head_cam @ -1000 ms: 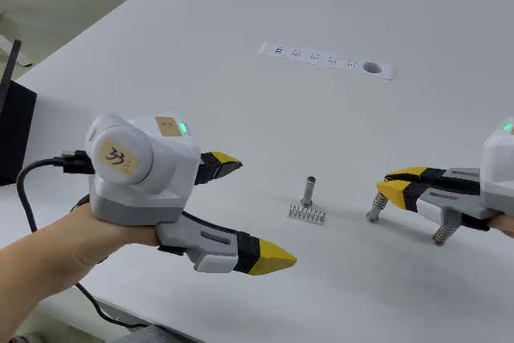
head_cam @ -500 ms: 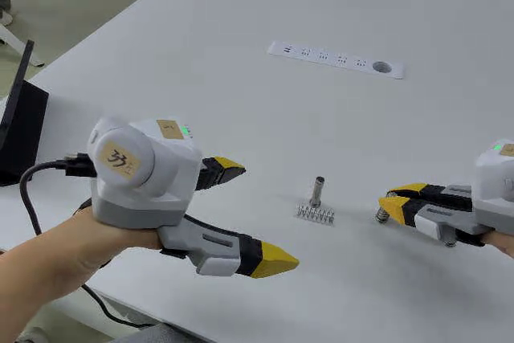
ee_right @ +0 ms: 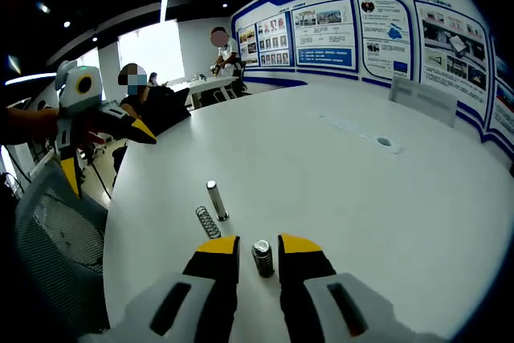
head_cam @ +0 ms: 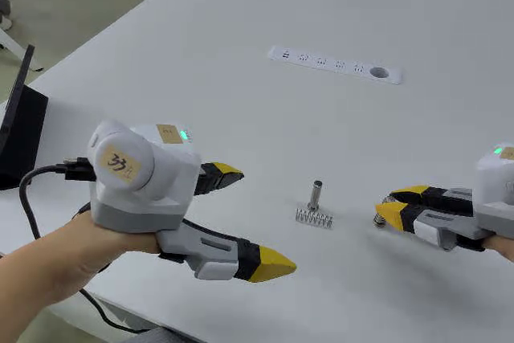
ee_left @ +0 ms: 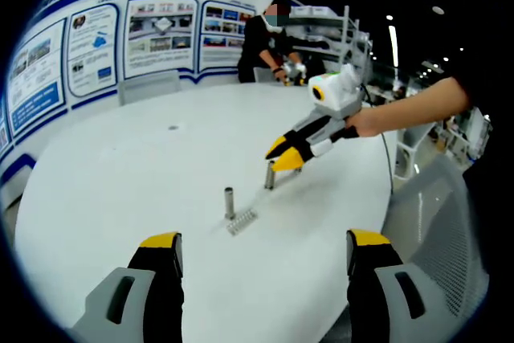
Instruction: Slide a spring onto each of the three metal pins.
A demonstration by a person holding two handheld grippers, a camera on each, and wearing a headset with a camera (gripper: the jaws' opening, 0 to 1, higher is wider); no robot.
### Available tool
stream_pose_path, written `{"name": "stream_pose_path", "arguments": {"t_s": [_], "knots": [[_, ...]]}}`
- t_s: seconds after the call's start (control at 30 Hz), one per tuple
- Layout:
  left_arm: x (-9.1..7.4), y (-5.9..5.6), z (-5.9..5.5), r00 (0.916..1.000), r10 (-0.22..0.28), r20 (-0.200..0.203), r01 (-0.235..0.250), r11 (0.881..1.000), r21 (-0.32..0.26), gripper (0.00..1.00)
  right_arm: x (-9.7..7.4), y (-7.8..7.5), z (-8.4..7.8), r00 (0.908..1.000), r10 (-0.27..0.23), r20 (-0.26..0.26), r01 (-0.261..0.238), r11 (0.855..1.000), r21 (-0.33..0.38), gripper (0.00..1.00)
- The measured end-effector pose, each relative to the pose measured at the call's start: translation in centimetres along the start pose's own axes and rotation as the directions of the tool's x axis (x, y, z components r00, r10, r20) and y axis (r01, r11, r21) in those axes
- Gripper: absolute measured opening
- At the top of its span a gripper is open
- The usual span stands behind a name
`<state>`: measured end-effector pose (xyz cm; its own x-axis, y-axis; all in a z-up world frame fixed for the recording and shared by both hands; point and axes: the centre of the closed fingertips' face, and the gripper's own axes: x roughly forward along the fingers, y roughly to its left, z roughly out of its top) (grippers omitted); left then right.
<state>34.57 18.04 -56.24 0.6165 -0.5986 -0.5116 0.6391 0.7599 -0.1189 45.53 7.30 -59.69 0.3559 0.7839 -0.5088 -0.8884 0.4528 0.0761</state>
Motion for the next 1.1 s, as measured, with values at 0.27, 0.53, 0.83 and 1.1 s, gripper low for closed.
{"name": "stream_pose_path", "arguments": {"t_s": [0.27, 0.53, 0.83, 1.1], "knots": [[-0.1, 0.1, 0.5, 0.9999, 0.001, 0.012, -0.001, 1.0, 0.0, 0.85, -0.2, 2.8, 3.7, 0.9945, 0.054, 0.09, -0.051, 0.998, -0.029, 0.21], [-1.0, 1.0, 0.5, 0.9997, 0.021, 0.01, -0.021, 1.0, -0.001, 0.86, 3.6, 6.3, 0.0, 0.9935, 0.084, -0.077, -0.095, 0.985, -0.147, 0.21], [-2.1, 2.4, 0.6, 0.9983, 0.049, 0.032, -0.049, 0.999, -0.021, 0.85, 6.5, 6.0, -2.5, 0.9781, 0.048, -0.203, -0.085, 0.979, -0.182, 0.21], [-2.4, 2.9, 0.2, 0.9977, 0.058, 0.035, -0.057, 0.998, -0.033, 0.84, 7.8, 5.8, -2.9, 0.9627, 0.053, -0.266, -0.11, 0.973, -0.204, 0.21]]}}
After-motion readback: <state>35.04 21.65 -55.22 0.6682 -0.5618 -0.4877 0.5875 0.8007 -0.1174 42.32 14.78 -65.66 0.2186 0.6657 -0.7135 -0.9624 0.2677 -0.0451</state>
